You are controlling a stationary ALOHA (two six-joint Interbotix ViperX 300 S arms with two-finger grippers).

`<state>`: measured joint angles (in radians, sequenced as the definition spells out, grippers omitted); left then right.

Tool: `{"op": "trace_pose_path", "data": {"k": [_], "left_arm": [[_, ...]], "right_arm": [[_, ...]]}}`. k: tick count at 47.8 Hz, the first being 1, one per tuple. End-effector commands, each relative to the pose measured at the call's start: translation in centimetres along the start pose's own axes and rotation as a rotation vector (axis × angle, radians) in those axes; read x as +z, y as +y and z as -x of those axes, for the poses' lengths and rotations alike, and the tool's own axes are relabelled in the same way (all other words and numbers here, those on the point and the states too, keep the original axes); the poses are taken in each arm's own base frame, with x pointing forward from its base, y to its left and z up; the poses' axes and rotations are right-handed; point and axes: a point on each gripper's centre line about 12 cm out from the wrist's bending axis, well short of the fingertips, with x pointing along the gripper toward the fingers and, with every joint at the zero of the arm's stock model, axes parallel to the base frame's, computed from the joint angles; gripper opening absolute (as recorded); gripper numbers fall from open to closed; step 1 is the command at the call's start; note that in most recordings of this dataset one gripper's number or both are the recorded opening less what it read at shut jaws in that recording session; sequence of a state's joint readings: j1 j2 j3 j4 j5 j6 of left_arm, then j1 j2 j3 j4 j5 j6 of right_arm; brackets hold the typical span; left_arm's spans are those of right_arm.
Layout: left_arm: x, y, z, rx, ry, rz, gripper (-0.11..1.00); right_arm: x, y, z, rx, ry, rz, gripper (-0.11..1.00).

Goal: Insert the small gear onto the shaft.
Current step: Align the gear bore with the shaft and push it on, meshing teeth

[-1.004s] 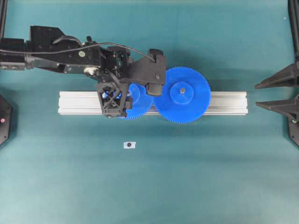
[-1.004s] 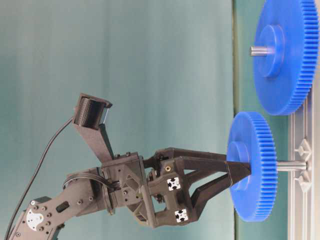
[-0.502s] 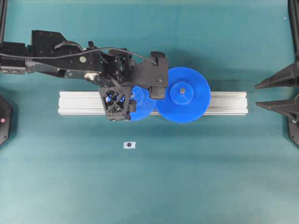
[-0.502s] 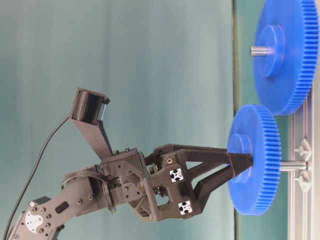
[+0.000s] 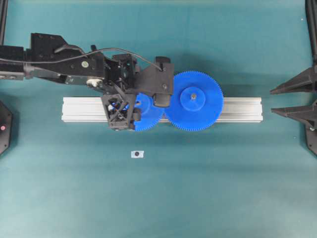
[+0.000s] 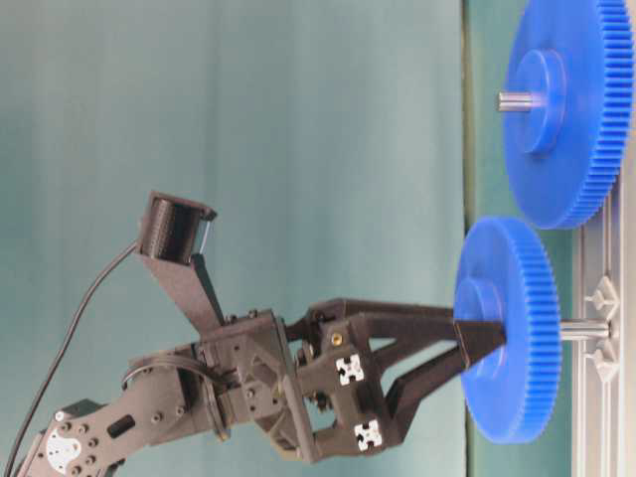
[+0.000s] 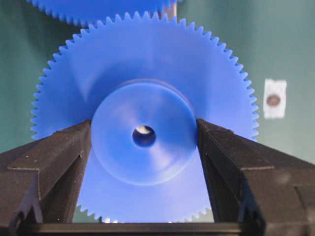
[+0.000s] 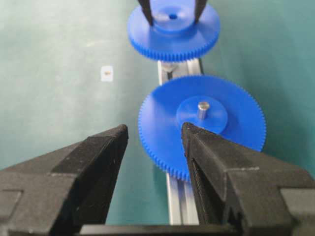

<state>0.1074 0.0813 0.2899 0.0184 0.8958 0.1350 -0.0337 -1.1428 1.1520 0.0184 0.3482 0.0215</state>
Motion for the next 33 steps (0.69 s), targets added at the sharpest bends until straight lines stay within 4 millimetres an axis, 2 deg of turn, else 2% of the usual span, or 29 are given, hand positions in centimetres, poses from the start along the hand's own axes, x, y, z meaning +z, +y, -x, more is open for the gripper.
{"op": "trace_pose_path", "data": {"k": [1,11,23,33], "left_arm": [[0.2,-0.1,1.2,0.005,-0.021,-0.003,0.71],[0.6,-0.2,1.1,0.005,-0.041,-0.007,0.71],[0.9,-1.5,0.7,-0.004,-0.045,-0.026,0.71],[1.0,-1.3,0.6,-0.003,-0.054,-0.012,0.71]], "right_arm": [[0.5,0.0,0.0,-0.002,-0.014,-0.005,0.60],[0.4,0.0,0.0,-0.002,-0.014,-0.005,0.60],[0.4,0.0,0.0,-0.001,-0.014,-0.007,0.60],[0.4,-0.1,0.0,-0.006,-0.014,-0.007,0.60]]}}
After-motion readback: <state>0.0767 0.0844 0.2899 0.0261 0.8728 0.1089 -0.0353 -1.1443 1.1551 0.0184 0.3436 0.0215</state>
